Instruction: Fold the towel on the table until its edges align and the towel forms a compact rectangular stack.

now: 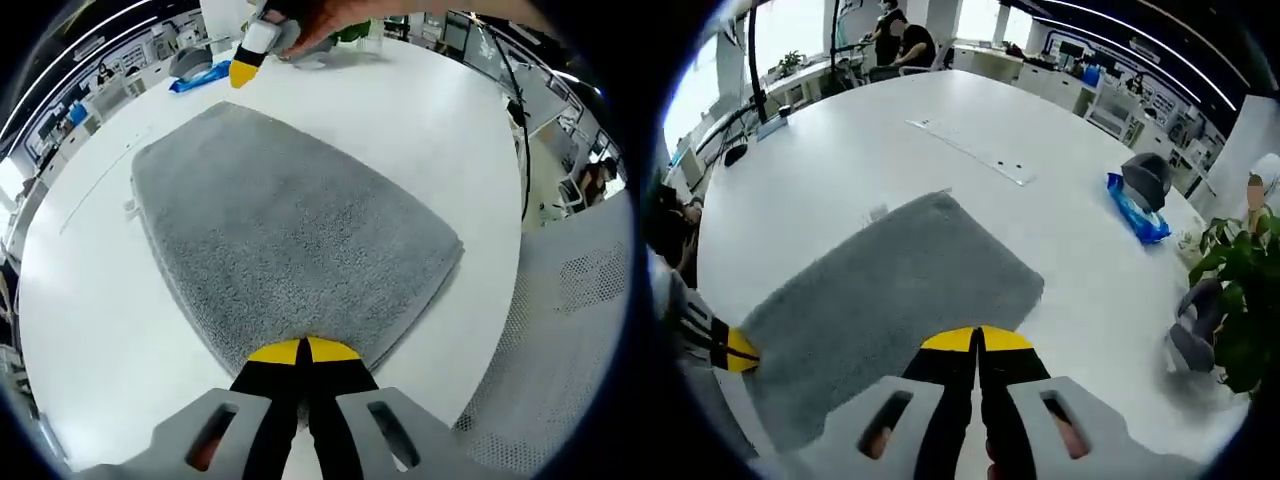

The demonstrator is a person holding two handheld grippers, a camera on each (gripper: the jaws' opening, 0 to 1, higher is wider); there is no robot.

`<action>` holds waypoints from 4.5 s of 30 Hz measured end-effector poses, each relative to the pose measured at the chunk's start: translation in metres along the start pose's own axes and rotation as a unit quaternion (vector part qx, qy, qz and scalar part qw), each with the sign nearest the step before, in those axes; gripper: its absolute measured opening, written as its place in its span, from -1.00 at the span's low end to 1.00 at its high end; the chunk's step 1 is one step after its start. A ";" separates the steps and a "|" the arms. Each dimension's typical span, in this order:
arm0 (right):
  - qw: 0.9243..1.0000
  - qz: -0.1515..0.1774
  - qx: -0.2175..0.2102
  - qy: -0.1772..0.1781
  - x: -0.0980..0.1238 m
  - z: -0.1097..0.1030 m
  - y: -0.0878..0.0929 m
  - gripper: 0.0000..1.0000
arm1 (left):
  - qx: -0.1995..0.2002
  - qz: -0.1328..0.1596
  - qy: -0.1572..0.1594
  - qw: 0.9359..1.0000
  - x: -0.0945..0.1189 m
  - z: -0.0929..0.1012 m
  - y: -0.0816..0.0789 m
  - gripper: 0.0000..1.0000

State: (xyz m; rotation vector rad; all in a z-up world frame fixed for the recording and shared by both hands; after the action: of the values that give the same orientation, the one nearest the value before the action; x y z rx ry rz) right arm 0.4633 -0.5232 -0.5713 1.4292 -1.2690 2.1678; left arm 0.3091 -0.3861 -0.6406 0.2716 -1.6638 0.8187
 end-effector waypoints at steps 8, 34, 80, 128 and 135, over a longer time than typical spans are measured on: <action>0.998 0.029 -0.044 -0.046 0.039 -0.049 0.035 -1.00 | 0.020 0.020 0.024 0.999 0.000 -0.002 0.001 -0.98; 0.991 0.025 0.058 -0.119 0.064 -0.151 0.108 -0.73 | -0.032 0.149 0.074 0.986 0.040 -0.002 0.003 -0.63; 0.981 -0.044 0.189 -0.024 0.026 -0.154 0.138 -0.88 | -0.163 0.129 -0.016 0.978 0.012 0.013 0.025 -0.78; 0.985 -0.056 0.145 -0.072 0.035 -0.159 0.139 -0.91 | -0.159 0.098 -0.016 0.982 0.021 0.017 0.036 -0.84; 0.986 -0.048 0.141 -0.080 0.046 -0.158 0.132 -0.91 | -0.139 0.104 -0.008 0.985 0.040 0.014 0.029 -0.85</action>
State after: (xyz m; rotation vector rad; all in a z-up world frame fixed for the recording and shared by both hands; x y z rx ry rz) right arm 0.2619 -0.4903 -0.6235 1.7651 -0.9441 2.2756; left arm 0.2711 -0.3643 -0.6147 -0.0907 -1.8185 0.7268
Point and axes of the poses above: the point that each gripper's makers call its tool centre point, and the gripper's own axes: x roughly backward along the fingers, z roughly to its right, y roughly out of its underside, the point moved 2 cm from there along x, roughly backward along the fingers, and after that the axes turned 6 degrees about -z, right-handed, at the moved point
